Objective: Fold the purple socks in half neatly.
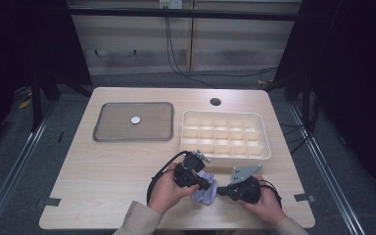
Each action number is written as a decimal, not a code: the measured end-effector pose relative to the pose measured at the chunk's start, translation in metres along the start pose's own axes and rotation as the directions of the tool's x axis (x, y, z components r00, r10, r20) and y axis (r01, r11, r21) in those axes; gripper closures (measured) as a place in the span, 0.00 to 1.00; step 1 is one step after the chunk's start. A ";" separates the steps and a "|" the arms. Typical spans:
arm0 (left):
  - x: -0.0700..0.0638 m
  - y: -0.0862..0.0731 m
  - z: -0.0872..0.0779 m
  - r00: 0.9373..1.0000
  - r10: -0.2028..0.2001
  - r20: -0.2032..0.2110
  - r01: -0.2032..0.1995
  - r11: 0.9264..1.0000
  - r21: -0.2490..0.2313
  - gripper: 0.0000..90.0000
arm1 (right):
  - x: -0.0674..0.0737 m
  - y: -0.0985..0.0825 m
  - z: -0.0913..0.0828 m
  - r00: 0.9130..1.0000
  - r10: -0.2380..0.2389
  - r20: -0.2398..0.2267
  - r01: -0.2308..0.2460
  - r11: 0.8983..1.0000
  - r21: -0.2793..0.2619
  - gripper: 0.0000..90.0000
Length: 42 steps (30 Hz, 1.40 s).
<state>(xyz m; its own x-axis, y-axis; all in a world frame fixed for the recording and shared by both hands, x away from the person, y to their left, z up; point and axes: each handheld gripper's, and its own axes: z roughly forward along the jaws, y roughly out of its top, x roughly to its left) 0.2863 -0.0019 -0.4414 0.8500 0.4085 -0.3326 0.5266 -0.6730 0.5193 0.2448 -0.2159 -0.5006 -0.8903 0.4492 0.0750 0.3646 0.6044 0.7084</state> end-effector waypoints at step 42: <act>-0.003 0.000 0.023 1.000 -0.016 -0.011 0.016 1.000 0.019 0.90 | 0.001 0.000 0.000 1.000 0.000 0.000 0.000 1.000 0.002 1.00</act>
<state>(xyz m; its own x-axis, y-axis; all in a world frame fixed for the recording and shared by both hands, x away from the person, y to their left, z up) 0.2837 -0.0170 -0.4583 0.8417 0.4256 -0.3323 0.5399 -0.6780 0.4989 0.2442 -0.2150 -0.5005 -0.8903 0.4492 0.0746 0.3649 0.6057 0.7071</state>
